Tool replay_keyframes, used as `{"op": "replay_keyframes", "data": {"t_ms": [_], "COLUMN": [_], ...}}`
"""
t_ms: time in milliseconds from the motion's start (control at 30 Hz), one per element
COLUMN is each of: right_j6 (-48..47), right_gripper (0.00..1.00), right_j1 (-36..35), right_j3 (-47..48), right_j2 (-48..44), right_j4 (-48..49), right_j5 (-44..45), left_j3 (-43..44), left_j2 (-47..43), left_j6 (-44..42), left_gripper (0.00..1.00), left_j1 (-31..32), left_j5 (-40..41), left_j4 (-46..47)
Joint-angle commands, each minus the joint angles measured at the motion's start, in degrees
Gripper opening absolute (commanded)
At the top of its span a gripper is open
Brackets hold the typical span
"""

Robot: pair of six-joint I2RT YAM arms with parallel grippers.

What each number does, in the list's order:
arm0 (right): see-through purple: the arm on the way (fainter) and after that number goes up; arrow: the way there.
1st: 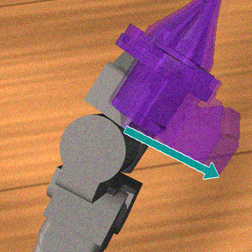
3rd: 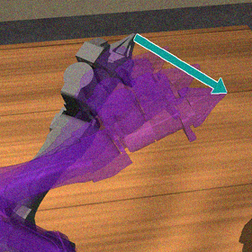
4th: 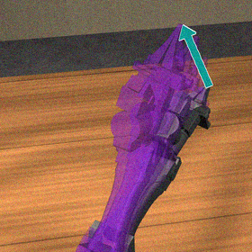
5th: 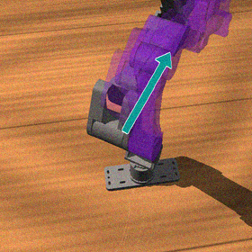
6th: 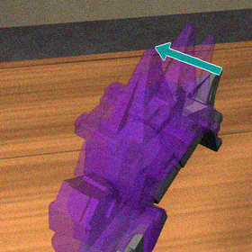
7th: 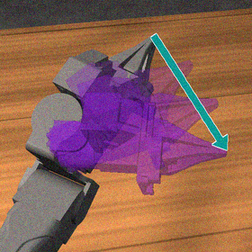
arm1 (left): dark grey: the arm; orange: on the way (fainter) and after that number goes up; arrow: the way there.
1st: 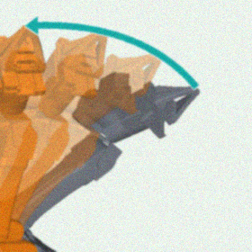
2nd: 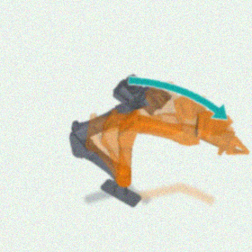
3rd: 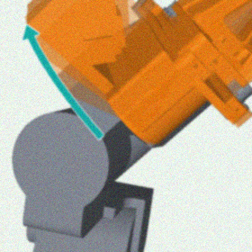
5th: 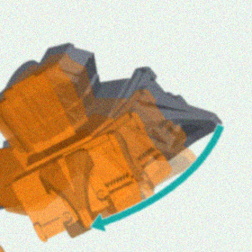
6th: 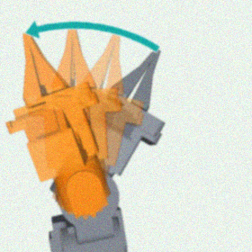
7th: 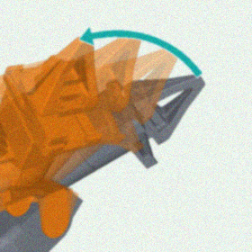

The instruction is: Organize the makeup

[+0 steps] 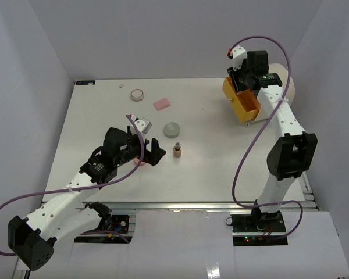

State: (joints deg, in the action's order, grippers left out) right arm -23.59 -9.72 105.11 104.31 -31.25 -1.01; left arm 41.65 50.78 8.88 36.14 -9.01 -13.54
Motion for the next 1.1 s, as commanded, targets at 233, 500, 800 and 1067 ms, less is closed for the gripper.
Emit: {"op": "replay_keyframes", "data": {"t_ms": [233, 500, 800, 1067], "right_j6": [0.1, -0.1, -5.1, -1.3], "right_gripper": [0.6, 0.71, 0.75, 0.9], "right_j1": [0.1, 0.1, 0.1, 1.0], "right_j3": [7.0, 6.5, -20.5, -56.7], "right_j2": [5.1, 4.2, -18.6, -38.5], "right_j4": [1.0, 1.2, 3.0, 28.9], "right_j5": [5.5, 4.6, -42.0, -66.4], "left_j3": [0.2, 0.2, -0.1, -5.0], "left_j2": [-0.8, -0.6, 4.8, 13.2], "left_j6": [0.1, 0.1, 1.2, 1.1], "left_gripper": [0.98, 0.98, 0.98, 0.97], "left_j1": [-0.1, -0.1, -0.1, -0.1], "left_j5": [-0.2, -0.5, -7.7, -10.7], "left_j4": [-0.1, 0.0, 1.9, 16.7]}}
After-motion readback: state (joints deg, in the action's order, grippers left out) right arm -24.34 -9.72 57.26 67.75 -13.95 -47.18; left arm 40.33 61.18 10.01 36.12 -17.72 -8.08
